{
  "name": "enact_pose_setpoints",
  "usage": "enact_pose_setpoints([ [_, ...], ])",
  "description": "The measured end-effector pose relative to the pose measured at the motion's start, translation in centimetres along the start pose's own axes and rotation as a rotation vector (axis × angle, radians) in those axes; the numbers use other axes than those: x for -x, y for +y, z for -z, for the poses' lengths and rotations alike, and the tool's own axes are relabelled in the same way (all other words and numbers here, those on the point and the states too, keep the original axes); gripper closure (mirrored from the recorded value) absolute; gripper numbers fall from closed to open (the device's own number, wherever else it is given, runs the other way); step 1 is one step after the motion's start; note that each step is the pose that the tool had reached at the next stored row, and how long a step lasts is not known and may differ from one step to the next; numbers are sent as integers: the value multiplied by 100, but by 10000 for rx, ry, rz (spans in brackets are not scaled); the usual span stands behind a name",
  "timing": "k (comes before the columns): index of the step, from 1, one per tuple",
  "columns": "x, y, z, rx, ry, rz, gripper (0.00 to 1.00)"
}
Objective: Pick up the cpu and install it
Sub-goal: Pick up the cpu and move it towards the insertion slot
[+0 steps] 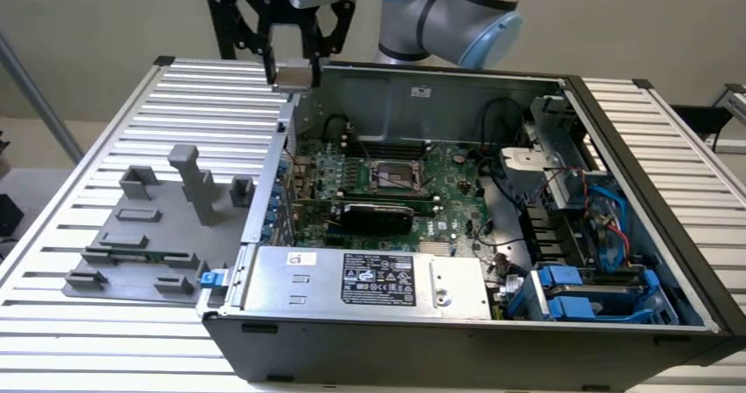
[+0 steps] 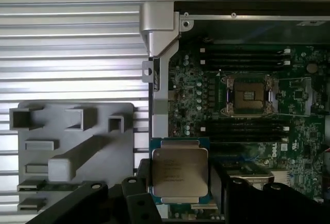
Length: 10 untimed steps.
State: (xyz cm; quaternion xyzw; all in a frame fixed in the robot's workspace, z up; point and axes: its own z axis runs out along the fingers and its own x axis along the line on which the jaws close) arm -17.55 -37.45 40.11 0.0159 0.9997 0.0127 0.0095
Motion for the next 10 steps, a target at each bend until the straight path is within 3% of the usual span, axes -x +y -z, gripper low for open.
enact_pose_setpoints([
  [5,224,98,-31,-1,0,0,45],
  [10,419,252,-101,-12,-1,0,45],
])
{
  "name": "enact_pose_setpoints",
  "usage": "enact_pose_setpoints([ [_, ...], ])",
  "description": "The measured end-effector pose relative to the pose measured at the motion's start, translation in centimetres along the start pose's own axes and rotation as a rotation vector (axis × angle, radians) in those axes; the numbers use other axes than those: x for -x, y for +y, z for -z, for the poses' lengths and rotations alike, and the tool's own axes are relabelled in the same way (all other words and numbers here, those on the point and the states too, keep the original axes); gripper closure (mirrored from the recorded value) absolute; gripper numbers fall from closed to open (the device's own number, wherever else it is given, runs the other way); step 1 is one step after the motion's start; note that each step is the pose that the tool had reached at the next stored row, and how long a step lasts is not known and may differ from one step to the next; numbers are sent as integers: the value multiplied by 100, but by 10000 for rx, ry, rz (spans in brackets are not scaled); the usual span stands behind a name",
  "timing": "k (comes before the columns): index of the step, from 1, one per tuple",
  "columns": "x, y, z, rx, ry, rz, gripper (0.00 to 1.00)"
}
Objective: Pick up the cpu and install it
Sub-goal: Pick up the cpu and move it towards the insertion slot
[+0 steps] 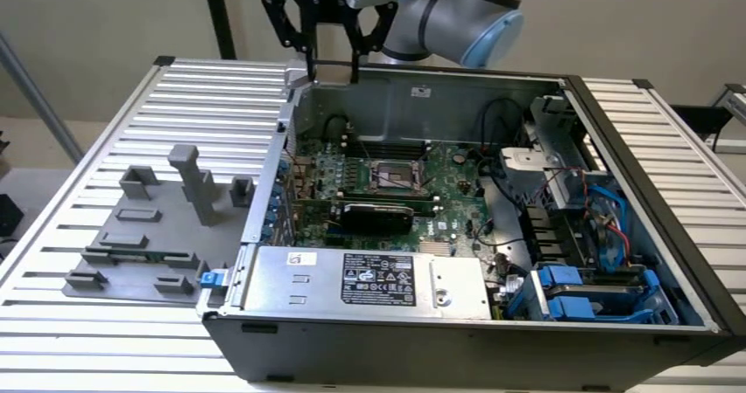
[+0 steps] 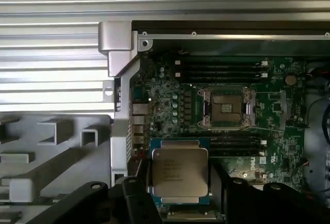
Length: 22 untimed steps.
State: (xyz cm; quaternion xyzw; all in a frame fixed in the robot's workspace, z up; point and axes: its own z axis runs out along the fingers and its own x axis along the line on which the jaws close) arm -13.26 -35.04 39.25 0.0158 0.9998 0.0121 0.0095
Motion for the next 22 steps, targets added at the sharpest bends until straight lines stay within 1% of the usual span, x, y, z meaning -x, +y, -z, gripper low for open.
enact_pose_setpoints([
  [7,257,226,-114,-12,0,0,45],
  [10,389,288,-172,-12,1,0,45],
  [13,526,316,-231,-16,1,0,45],
  [20,840,335,-365,-19,-1,1,45],
  [22,891,336,-402,-19,0,1,45],
])
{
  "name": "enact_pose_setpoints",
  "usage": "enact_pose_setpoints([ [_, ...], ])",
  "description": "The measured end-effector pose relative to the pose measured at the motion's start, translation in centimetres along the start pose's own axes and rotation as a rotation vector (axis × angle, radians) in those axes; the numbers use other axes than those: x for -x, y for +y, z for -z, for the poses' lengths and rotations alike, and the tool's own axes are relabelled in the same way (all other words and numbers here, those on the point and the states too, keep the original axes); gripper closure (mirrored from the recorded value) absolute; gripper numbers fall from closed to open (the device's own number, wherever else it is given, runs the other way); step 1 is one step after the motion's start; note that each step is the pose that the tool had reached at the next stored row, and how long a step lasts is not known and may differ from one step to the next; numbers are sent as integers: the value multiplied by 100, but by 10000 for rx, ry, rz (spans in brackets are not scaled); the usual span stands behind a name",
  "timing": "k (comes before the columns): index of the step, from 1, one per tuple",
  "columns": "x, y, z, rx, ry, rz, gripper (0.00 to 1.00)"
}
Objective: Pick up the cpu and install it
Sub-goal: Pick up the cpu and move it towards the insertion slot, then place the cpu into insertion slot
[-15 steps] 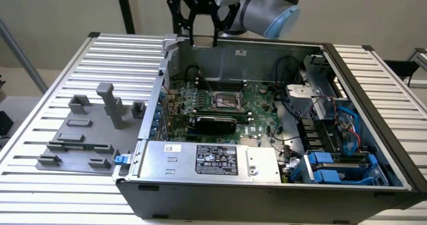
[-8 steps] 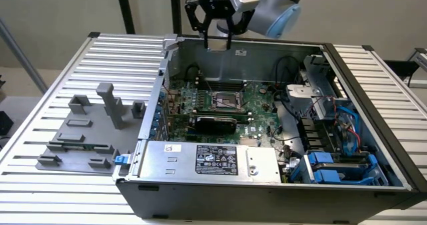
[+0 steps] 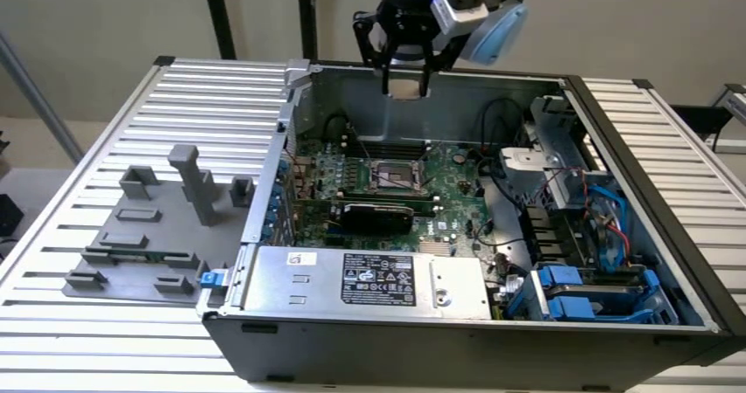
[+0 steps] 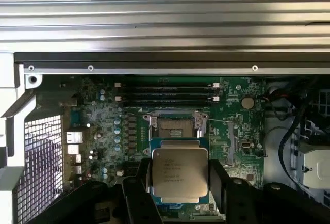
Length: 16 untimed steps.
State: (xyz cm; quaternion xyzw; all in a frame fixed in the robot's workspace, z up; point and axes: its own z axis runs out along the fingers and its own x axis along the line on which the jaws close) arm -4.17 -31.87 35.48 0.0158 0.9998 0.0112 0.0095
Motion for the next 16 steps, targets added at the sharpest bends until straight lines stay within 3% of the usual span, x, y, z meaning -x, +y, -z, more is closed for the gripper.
enact_pose_setpoints([
  [6,71,0,-106,-1,0,0,45],
  [16,76,0,-108,-3,1,0,45],
])
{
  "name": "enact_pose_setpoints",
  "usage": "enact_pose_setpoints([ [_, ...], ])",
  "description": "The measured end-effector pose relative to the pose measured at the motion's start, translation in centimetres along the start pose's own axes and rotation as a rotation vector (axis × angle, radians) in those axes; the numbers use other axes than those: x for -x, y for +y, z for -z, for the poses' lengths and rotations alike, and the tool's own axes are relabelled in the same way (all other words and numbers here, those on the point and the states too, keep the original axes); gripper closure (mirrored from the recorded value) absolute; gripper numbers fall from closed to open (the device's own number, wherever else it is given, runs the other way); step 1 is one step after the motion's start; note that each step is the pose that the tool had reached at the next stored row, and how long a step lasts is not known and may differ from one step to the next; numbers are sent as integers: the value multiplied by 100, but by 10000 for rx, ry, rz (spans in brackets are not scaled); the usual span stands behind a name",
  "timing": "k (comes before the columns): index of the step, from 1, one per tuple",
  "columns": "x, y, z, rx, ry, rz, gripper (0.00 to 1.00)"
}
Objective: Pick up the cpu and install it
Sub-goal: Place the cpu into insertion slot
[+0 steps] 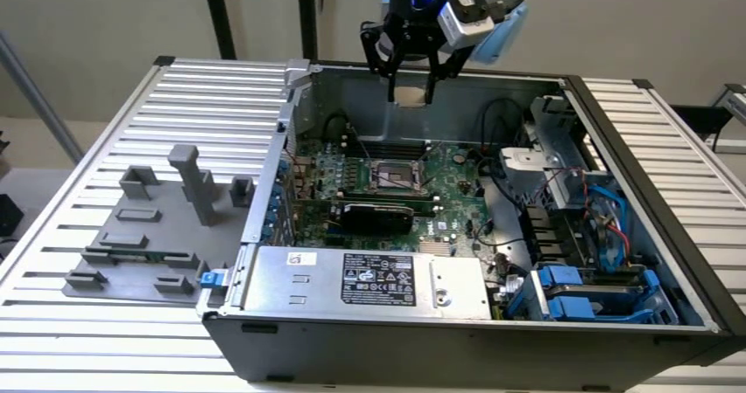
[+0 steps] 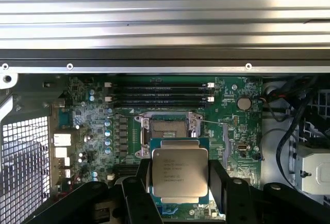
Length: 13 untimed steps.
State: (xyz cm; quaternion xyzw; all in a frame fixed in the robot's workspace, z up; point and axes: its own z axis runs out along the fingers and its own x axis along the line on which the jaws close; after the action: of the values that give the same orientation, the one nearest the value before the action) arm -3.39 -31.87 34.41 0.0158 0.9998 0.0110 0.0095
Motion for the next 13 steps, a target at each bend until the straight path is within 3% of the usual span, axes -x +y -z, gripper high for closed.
enact_pose_setpoints([
  [7,0,0,0,-2,0,-24,45],
  [13,0,0,-17,-20,-23,-1045,45],
])
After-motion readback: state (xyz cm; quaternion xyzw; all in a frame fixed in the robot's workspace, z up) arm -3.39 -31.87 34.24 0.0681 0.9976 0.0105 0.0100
